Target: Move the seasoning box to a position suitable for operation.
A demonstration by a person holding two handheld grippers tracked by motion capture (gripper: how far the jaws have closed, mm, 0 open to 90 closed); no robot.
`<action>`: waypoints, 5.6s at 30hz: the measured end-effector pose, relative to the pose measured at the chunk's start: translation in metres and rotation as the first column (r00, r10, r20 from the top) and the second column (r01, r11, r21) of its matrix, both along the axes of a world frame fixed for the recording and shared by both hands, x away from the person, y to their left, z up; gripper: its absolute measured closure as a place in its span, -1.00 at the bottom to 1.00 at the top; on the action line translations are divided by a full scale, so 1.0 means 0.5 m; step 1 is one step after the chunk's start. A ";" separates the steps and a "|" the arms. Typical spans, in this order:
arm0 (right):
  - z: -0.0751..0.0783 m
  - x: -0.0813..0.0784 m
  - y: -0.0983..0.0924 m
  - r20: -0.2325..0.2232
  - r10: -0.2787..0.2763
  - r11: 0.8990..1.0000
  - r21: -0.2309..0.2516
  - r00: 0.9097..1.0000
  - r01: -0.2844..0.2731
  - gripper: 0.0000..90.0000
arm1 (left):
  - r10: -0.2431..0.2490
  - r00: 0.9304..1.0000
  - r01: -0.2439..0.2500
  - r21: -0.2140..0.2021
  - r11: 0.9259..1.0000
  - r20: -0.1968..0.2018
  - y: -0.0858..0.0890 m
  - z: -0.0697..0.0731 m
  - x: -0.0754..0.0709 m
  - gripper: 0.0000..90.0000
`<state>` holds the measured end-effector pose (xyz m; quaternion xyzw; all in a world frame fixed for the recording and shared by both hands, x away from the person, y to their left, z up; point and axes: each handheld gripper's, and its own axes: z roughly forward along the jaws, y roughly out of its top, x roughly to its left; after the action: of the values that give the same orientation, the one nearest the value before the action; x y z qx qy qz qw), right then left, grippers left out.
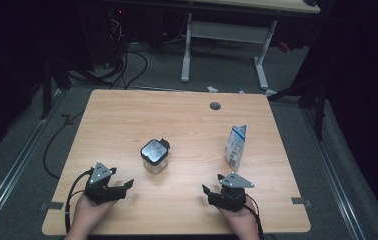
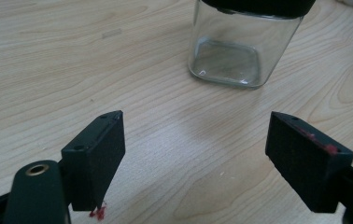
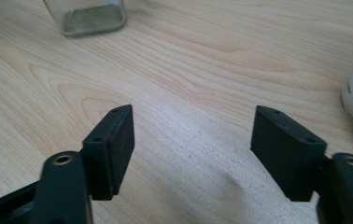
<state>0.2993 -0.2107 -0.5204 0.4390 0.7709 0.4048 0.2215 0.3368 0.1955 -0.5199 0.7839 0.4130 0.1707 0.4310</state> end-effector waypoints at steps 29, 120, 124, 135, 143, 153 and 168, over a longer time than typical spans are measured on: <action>0.028 0.052 0.082 -0.075 0.122 0.992 0.028 0.990 -0.120 -0.67 | 0.006 1.000 -0.006 -0.048 0.999 -0.013 0.012 -0.004 0.010 -0.36; 0.015 0.057 0.079 -0.003 0.079 0.996 0.045 0.997 -0.079 0.16 | -0.058 0.994 0.065 -0.065 0.996 0.095 -0.125 0.040 0.061 1.00; 0.014 0.057 0.080 -0.003 0.084 0.996 0.040 0.996 -0.084 0.13 | -0.067 0.993 0.074 -0.073 0.995 0.097 -0.130 0.039 0.053 1.00; 0.014 0.057 0.080 0.001 0.088 0.996 0.028 0.996 -0.087 0.13 | -0.101 0.989 0.110 -0.088 0.990 0.104 -0.147 0.040 0.028 1.00; 0.015 0.056 0.078 0.008 0.080 0.997 0.023 0.997 -0.080 0.12 | -0.143 0.985 0.152 -0.092 0.984 0.100 -0.174 0.037 0.010 1.00; 0.014 0.057 0.075 0.010 0.076 0.997 0.024 0.997 -0.076 0.12 | -0.179 0.980 0.187 -0.089 0.978 0.093 -0.202 0.037 0.005 0.99; 0.014 0.064 0.064 -0.009 0.093 0.994 0.058 0.996 -0.092 -0.28 | -0.152 0.983 0.157 -0.047 0.986 0.104 -0.176 0.051 0.002 0.89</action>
<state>0.3315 -0.1789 -0.5135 0.4115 0.7797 0.4341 0.1852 0.3376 0.1077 -0.4943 0.7919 0.3333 0.1647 0.4845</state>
